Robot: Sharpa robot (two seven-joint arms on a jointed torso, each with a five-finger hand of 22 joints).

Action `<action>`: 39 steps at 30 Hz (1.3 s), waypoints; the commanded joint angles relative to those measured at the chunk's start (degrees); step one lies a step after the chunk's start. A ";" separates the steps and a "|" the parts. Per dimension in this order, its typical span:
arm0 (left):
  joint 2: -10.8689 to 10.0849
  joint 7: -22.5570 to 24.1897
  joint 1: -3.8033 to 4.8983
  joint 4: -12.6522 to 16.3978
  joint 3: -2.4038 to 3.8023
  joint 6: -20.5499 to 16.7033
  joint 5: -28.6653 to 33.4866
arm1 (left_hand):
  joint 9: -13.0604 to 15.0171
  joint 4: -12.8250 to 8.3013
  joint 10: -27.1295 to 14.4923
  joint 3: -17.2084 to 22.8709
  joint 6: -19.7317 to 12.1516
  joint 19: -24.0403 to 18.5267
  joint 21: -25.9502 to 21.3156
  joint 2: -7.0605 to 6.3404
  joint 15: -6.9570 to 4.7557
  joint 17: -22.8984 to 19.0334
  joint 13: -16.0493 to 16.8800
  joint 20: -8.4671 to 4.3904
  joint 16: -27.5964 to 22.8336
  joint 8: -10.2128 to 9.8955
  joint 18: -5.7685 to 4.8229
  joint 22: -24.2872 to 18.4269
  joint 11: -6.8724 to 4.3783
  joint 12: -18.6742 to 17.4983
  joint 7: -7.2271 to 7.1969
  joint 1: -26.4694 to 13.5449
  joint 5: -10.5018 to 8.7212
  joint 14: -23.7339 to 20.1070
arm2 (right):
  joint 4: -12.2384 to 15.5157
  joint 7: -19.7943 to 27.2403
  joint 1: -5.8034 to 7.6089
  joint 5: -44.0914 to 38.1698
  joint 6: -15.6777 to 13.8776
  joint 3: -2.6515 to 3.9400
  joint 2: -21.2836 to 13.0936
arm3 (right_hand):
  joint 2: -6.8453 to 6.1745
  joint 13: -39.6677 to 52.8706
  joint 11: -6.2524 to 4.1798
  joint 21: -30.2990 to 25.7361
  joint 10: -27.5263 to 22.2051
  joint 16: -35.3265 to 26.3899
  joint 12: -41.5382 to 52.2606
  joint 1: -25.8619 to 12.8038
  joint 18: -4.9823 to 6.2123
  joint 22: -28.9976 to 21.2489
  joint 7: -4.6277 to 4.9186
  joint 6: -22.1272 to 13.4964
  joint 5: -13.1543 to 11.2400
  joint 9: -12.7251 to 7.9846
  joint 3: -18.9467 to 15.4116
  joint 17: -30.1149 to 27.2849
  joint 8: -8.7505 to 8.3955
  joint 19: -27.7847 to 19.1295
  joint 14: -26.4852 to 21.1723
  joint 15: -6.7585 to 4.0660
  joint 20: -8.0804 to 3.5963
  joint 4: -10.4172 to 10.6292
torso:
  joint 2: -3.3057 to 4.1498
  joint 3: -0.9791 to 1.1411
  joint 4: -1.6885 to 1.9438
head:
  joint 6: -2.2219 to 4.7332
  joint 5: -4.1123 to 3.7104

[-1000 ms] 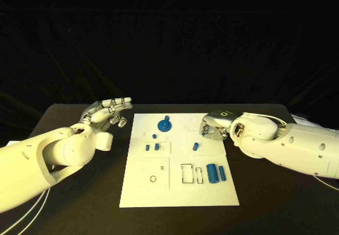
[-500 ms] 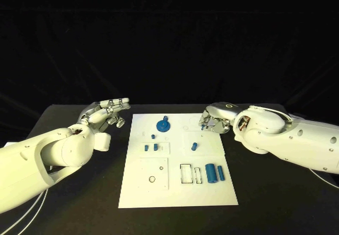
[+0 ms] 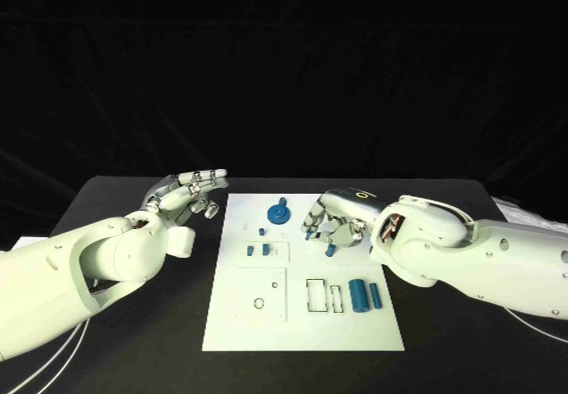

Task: Assemble the parts on the task board

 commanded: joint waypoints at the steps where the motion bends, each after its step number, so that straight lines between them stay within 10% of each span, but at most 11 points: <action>1: 0.15 0.11 -0.03 0.44 0.03 0.21 -0.31 | -0.05 0.03 -0.56 -0.34 -0.14 -0.32 -0.39 0.45 -0.09 -0.08 0.06 -0.04 -0.30 0.17 0.69 -0.04 0.00 0.27 0.31 0.04 -0.02 -0.38 | 1.29 -0.57 -1.20 -2.71 -1.00 -0.04 1.29 | 0.15 0.00 -0.21 0.27 0.63 0.31 -0.25 -0.52 -0.67 0.00 0.35 -0.09 0.16 0.05 0.43 0.03 -0.14 0.41 1.59 -0.24 -0.03 -0.05 | -0.01 0.05 0.03 | -0.02 0.89; 16: 0.19 -0.01 -0.08 1.67 0.04 0.69 -0.32 | -0.09 0.05 -0.81 -0.57 -0.35 -0.31 -0.46 0.37 0.02 -0.09 0.10 0.03 -0.28 0.13 0.66 -0.09 0.13 0.39 0.46 -0.06 -0.04 -0.42 | -1.17 -1.04 -7.25 -7.90 0.31 -0.08 7.82 | -0.30 0.00 -0.08 0.42 0.47 0.55 -0.47 -1.52 -0.67 0.10 0.44 -0.16 0.15 0.14 0.71 0.09 -0.21 0.35 1.52 -0.12 0.08 -0.20 | 0.04 0.01 -0.04 | -1.92 4.21; 39: 0.04 -0.39 -0.09 1.86 0.05 1.16 -0.32 | -0.14 0.06 -1.16 -0.82 -0.70 -0.33 -0.66 0.30 0.14 -0.21 0.13 0.12 -0.29 0.04 0.66 -0.21 0.28 0.52 0.63 -0.14 -0.03 -0.49 | -2.60 -3.48 -9.23 -11.55 1.66 -0.11 10.51 | -0.48 0.00 -0.02 0.40 0.36 0.58 -0.56 -2.32 -0.64 0.01 0.45 -0.23 0.15 0.19 0.68 0.00 -0.27 0.23 1.44 -0.05 0.15 -0.09 | 0.03 0.05 -0.01 | -2.80 4.48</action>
